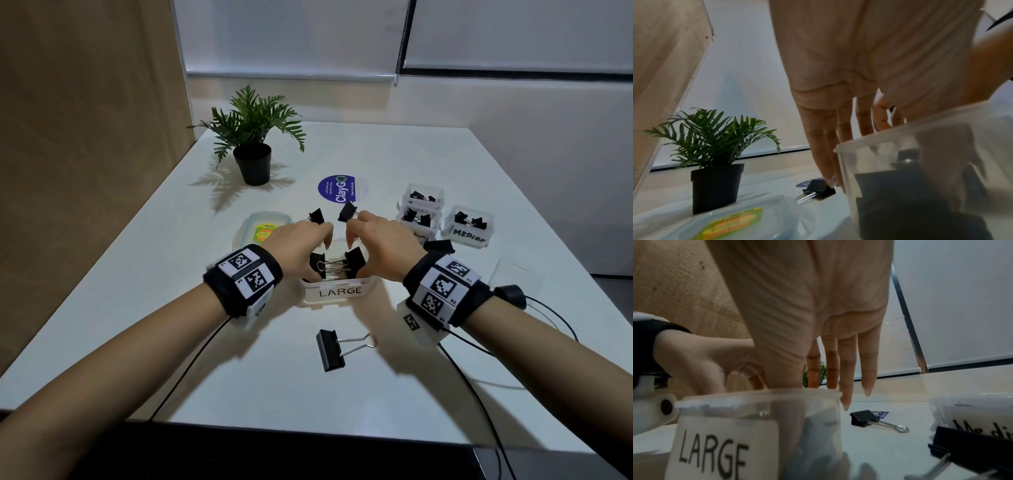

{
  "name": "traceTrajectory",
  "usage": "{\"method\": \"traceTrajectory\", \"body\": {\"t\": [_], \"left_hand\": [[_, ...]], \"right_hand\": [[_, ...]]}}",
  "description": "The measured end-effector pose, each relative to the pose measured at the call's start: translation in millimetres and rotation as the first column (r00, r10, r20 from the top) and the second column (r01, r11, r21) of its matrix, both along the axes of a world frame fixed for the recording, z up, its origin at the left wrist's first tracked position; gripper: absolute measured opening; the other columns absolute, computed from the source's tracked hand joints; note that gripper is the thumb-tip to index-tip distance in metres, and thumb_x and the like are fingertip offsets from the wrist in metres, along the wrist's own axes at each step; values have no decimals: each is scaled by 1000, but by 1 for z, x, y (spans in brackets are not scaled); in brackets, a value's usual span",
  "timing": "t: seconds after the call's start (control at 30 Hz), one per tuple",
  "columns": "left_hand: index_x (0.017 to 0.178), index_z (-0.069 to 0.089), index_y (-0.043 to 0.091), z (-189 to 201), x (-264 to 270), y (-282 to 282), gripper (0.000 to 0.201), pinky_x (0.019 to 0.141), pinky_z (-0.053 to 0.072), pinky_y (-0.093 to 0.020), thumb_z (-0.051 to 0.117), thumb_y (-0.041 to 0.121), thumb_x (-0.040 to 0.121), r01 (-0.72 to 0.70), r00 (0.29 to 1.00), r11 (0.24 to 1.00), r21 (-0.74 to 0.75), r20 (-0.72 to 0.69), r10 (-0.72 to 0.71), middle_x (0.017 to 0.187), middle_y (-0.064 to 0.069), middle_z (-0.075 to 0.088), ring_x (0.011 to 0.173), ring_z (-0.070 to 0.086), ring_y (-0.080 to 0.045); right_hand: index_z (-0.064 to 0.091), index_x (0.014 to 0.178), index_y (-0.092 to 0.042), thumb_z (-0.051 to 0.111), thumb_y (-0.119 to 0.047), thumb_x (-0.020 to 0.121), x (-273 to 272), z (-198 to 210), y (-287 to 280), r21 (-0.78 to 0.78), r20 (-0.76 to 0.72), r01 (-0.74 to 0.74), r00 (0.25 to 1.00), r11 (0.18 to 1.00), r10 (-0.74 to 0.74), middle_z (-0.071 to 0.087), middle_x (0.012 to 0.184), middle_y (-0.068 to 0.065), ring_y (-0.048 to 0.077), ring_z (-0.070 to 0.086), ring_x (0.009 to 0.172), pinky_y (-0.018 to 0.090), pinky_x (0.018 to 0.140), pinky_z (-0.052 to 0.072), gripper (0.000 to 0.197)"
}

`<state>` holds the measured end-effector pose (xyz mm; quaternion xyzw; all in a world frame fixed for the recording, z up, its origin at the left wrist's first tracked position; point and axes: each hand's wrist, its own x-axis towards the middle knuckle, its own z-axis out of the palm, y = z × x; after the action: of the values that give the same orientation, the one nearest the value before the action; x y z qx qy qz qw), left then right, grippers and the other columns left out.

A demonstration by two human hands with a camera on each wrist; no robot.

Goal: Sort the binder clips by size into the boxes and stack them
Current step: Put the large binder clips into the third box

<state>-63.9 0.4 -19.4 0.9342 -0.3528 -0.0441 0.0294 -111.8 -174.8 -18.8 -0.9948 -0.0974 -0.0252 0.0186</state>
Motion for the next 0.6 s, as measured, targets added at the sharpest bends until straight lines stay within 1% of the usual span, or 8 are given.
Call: {"method": "traceTrajectory", "body": {"t": [0.07, 0.13, 0.2, 0.3, 0.4, 0.5, 0.6], "left_hand": [[112, 37, 18, -3, -1, -1, 66, 70, 49, -40, 82, 30, 65, -21, 1000, 998, -58, -8, 21, 107, -5, 61, 91, 60, -29], [112, 31, 20, -7, -1, -2, 70, 70, 51, -44, 81, 28, 64, -30, 1000, 996, -81, -2, 29, 104, -6, 60, 91, 60, -30], [111, 29, 23, -10, -1, -3, 68, 69, 51, -45, 78, 29, 64, -30, 1000, 996, -86, 6, 30, 104, -4, 59, 94, 61, -30], [112, 32, 21, -10, 0, -3, 65, 71, 51, -44, 77, 28, 66, -24, 1000, 996, -86, -19, 22, 105, -3, 58, 96, 60, -28], [114, 34, 21, -9, 2, -1, 66, 74, 51, -45, 78, 29, 65, -15, 998, 996, -85, -58, 10, 108, -3, 59, 98, 58, -27], [116, 36, 22, -7, 3, 1, 66, 76, 50, -46, 79, 32, 67, -5, 998, 997, -81, -70, -1, 110, -4, 58, 100, 58, -27], [117, 41, 21, -6, 4, 3, 61, 79, 49, -45, 78, 32, 70, 0, 995, 996, -87, -102, -9, 111, -5, 58, 102, 56, -26]], "right_hand": [[53, 103, -19, 82, -25, 67, 0, -2, -1, 23, 16, 10, 1000, 1000, -10, 52, 105, 0, 25, 58, 85, 29, 57, 29, 47], [52, 103, -19, 82, -28, 66, -1, -4, -1, 41, 23, 16, 1000, 999, -17, 52, 105, -1, 25, 58, 84, 30, 58, 28, 49], [52, 105, -19, 82, -32, 65, -1, -5, -1, 49, 22, 22, 999, 999, -23, 52, 106, -1, 25, 58, 86, 29, 59, 28, 51], [51, 106, -20, 84, -34, 62, 1, -5, -2, 60, 19, 31, 999, 998, -32, 53, 107, -1, 26, 59, 87, 29, 60, 30, 56], [50, 107, -20, 86, -33, 60, 3, -6, -4, 82, 11, 34, 999, 996, -35, 54, 110, -1, 26, 59, 90, 28, 60, 31, 61], [49, 108, -21, 86, -34, 59, 5, -7, -5, 92, 9, 37, 999, 995, -38, 54, 110, -2, 25, 60, 91, 29, 60, 35, 63], [49, 107, -21, 87, -34, 58, 5, -6, -5, 108, 5, 31, 999, 994, -32, 54, 110, -2, 24, 60, 91, 29, 62, 40, 64]]}}
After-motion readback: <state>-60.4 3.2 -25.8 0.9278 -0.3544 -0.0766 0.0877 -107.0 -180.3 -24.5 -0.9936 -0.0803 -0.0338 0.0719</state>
